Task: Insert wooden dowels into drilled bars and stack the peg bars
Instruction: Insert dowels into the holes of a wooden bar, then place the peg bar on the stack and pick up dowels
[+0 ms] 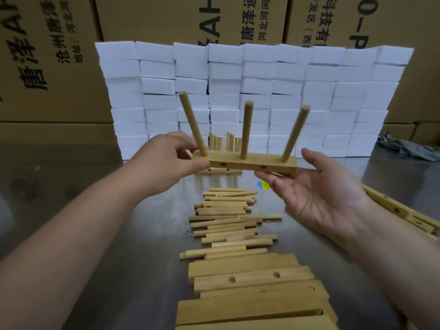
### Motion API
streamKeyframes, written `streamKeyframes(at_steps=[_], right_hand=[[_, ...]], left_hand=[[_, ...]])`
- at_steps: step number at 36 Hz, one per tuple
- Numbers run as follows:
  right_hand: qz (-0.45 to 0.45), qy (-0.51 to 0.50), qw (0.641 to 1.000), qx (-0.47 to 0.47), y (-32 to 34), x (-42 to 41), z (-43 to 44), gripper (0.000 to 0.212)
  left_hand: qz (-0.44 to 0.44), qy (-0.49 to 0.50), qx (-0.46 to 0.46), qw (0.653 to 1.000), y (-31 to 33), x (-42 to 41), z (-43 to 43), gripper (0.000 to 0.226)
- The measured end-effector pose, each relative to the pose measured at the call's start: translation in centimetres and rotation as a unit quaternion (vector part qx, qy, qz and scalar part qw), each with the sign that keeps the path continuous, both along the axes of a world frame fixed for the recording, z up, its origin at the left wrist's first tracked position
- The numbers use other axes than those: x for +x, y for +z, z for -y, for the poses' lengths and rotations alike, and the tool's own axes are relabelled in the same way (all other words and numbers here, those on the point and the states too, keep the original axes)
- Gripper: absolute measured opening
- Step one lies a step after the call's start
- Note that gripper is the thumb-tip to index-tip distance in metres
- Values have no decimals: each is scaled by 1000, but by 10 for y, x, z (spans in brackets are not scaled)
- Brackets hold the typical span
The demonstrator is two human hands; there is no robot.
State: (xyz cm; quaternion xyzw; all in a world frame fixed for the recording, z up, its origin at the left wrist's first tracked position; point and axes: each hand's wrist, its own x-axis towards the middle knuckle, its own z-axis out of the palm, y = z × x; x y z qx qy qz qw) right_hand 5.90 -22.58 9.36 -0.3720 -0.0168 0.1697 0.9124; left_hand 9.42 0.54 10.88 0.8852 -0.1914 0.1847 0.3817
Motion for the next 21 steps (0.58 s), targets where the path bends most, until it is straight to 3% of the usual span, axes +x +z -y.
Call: streamKeyframes(at_steps=[3,7,14,21], right_hand=[[5,-43,999,-3,-3,2,-2,45],[-10,-90,996,-10,-4,3,-3,43],[-7,-129,990,-56,-9,2,-6,35],[8,-122,989,-83,-11,1,-10,28]], left_hand=[[8,18,1,1000,-6,3,4,21],[19,38,-13,999,-11,14,7,11],[-35,75,-33,996,-30,62,9,11],[-97,159,45,981,-72,120,1,13]])
